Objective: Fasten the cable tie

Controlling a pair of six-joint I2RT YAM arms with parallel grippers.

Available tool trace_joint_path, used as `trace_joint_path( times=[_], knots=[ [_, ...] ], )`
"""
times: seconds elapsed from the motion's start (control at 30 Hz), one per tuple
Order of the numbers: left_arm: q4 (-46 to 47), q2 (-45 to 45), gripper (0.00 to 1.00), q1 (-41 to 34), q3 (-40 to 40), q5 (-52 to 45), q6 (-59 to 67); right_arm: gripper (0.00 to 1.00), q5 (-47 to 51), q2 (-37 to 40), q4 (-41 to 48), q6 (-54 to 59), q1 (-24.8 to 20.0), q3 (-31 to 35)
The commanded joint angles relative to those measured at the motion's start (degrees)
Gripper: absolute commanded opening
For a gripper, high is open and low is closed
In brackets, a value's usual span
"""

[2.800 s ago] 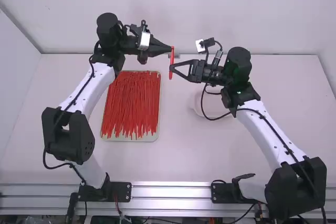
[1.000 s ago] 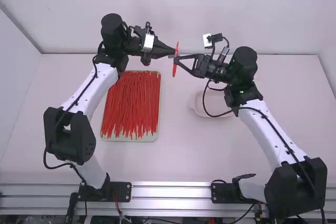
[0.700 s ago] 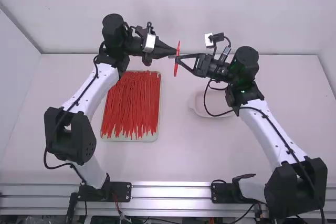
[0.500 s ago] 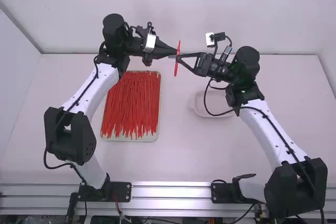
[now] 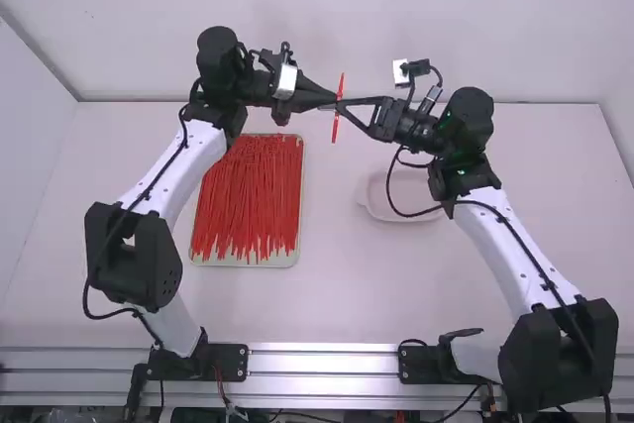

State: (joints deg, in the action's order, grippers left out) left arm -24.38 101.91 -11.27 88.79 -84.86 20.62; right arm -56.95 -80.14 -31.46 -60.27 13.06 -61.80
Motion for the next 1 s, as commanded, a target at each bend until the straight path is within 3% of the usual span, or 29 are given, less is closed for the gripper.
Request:
trace_joint_path(
  times=[0.0, 0.1, 0.23, 0.47, 0.7, 0.9, 0.97],
  knots=[
    [-0.2, 0.2, 0.02, -0.3, -0.4, -4.9, 0.2, 0.0, 4.7, -0.1, -0.7, 0.8, -1.4, -1.6],
    [0.2, 0.2, 0.01, -0.1, -0.4, -4.9, 0.2, 0.23, 3.3, -0.1, -0.7, 0.7, -1.5, -1.6],
    [1.3, 0.2, 0.02, 0.0, -0.4, -4.9, 0.2, 0.39, -0.1, -0.1, -0.4, 0.7, -1.5, -1.6],
    [3.1, 0.2, 0.02, -0.1, -0.4, -4.9, 0.9, 0.47, -2.0, -0.1, 5.4, 4.0, -2.3, -1.6],
    [6.6, 0.2, 0.01, 0.0, -1.5, -4.9, 3.9, 0.48, -1.7, -0.1, 6.4, 3.5, -3.7, -1.6],
    [4.1, 0.2, 0.02, -0.7, -3.6, -4.9, 3.7, 0.48, -1.2, -0.1, 8.5, 6.6, -3.5, -1.6],
    [4.1, 0.2, 0.02, -0.8, -3.7, -4.9, 3.7, 0.54, -1.3, -0.1, 9.9, 9.2, -4.1, -1.6]
  ],
)
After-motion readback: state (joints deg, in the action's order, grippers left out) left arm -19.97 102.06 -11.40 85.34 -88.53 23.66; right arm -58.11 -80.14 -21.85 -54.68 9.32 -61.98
